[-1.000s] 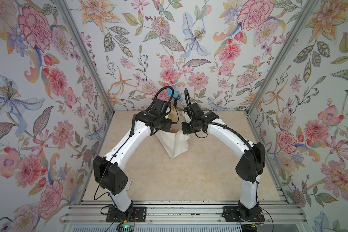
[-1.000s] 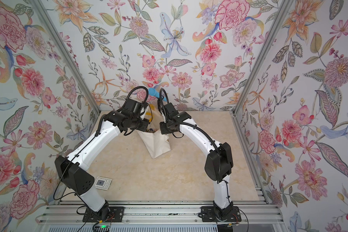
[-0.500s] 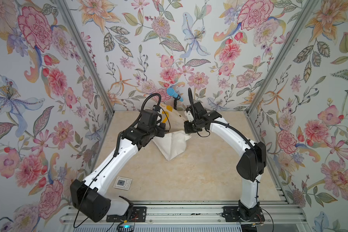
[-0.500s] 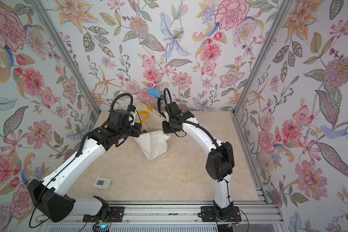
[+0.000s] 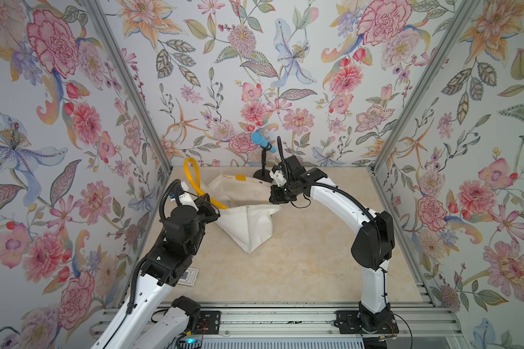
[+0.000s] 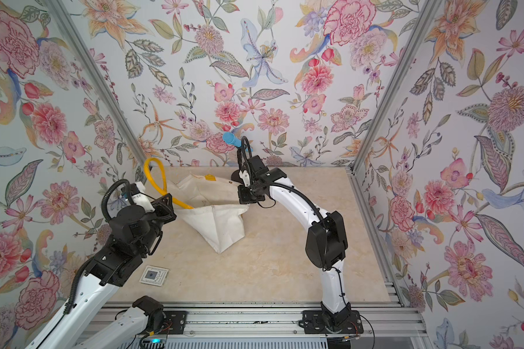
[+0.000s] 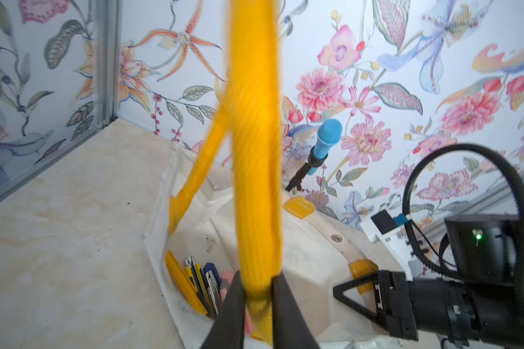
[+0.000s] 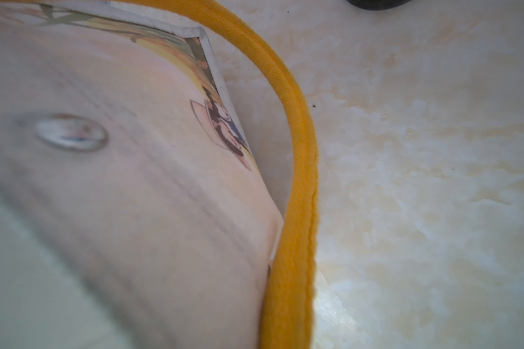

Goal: Place the art knife into the pouch
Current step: Adjust the pouch at the center of the board.

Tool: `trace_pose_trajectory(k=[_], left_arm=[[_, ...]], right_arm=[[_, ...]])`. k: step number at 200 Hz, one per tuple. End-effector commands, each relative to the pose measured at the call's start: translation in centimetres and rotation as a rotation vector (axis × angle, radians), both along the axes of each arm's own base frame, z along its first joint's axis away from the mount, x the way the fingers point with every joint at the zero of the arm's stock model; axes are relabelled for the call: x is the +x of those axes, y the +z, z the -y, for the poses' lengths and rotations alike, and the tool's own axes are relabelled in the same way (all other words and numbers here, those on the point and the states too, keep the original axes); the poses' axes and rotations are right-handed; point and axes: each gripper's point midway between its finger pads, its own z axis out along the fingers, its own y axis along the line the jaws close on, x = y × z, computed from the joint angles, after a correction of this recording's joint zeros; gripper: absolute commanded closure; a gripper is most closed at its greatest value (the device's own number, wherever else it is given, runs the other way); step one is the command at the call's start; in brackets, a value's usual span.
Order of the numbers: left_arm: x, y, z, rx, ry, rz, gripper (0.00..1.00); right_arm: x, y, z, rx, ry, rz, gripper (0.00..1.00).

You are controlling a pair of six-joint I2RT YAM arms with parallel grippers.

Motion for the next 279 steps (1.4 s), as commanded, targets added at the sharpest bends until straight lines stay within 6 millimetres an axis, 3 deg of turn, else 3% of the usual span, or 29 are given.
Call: trace_pose_trajectory(k=[1, 28, 60, 69, 91, 119, 168, 182, 205, 227, 242, 279], left_arm=[[-2.4, 1.2, -5.5, -0.188, 0.276, 0.133, 0.86], [-3.2, -0.7, -6.4, -0.224, 0.324, 0.089, 0.92], [-1.6, -1.3, -5.0, -0.186, 0.287, 0.011, 0.90], [-0.9, -1.1, -4.5, -0.174, 0.271, 0.006, 0.85], [1.7, -0.9, -2.6, -0.108, 0.216, -0.033, 0.57], [7.0, 0.1, 1.3, -0.027, 0.066, -0.033, 0.40], [17.7, 3.0, 5.2, 0.292, -0.253, -0.085, 0.30], [21.2, 2.0, 6.6, 0.347, -0.357, -0.113, 0.29], [24.7, 1.2, 9.0, 0.526, -0.486, -0.211, 0.27], [26.3, -0.3, 9.9, 0.678, -0.550, -0.318, 0.27], [26.7, -1.1, 10.5, 0.688, -0.590, -0.317, 0.27], [26.2, -4.9, 10.4, 0.758, -0.623, -0.427, 0.26]], right_arm=[[3.4, 0.2, 3.9, -0.073, -0.100, 0.078, 0.97], [3.6, 0.4, 5.1, -0.078, -0.127, 0.080, 0.97], [3.9, 0.8, 5.8, -0.073, -0.134, 0.084, 0.97], [3.9, 0.7, 5.8, -0.072, -0.127, 0.083, 0.96], [3.7, 0.3, 5.6, -0.069, -0.095, 0.076, 0.96], [3.2, 0.8, 4.9, -0.051, -0.034, 0.090, 0.95], [2.2, 1.8, 3.6, -0.015, 0.117, 0.145, 0.94], [2.0, 1.9, 3.2, -0.001, 0.149, 0.147, 0.93], [2.2, 2.1, 2.6, 0.018, 0.170, 0.153, 0.93], [2.5, 2.3, 2.1, 0.024, 0.171, 0.157, 0.92], [2.5, 2.1, 1.9, 0.024, 0.168, 0.154, 0.92], [2.6, 2.0, 1.8, 0.014, 0.152, 0.151, 0.91]])
